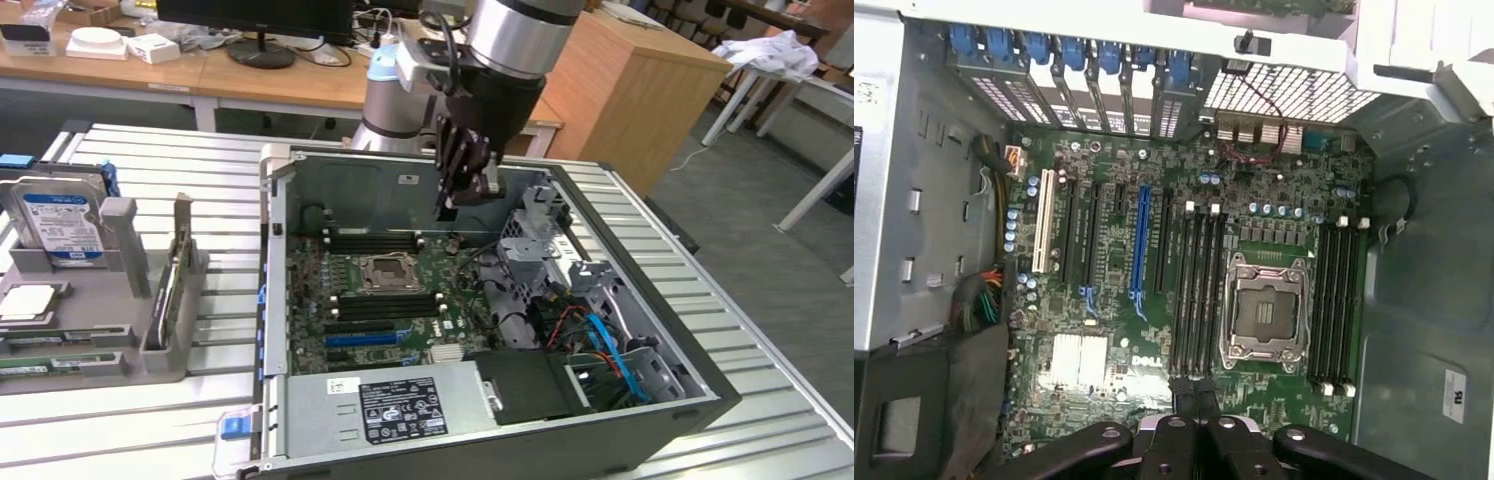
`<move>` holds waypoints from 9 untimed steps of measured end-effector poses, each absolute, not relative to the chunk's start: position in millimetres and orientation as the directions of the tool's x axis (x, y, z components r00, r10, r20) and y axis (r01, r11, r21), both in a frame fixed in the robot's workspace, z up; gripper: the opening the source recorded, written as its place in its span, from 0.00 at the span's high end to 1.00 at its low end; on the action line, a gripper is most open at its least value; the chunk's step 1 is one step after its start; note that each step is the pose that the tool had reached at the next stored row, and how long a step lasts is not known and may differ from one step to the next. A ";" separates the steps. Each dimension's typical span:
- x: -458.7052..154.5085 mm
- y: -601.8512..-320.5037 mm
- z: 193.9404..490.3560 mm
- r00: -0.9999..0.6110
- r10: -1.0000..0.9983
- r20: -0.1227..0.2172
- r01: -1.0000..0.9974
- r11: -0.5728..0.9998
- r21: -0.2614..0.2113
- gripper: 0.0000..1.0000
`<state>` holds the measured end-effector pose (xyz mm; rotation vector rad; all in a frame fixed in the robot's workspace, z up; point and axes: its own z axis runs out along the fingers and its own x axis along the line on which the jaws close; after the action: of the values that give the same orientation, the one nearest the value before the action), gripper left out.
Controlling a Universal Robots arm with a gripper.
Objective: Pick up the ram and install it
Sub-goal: 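Press down the ram until it locks into place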
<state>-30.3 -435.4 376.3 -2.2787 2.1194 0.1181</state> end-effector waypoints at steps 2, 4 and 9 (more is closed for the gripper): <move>-30.3 -435.4 372.7 0.071 -0.995 -0.074 -0.997 -0.073 0.032 0.90; -30.3 -435.4 369.1 0.071 -0.995 -0.074 -0.997 -0.073 0.032 0.90; -30.3 -435.4 360.0 0.069 -0.995 -0.074 -0.997 -0.072 0.032 0.90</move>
<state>-30.3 -435.4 360.0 -2.2769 2.1213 0.1180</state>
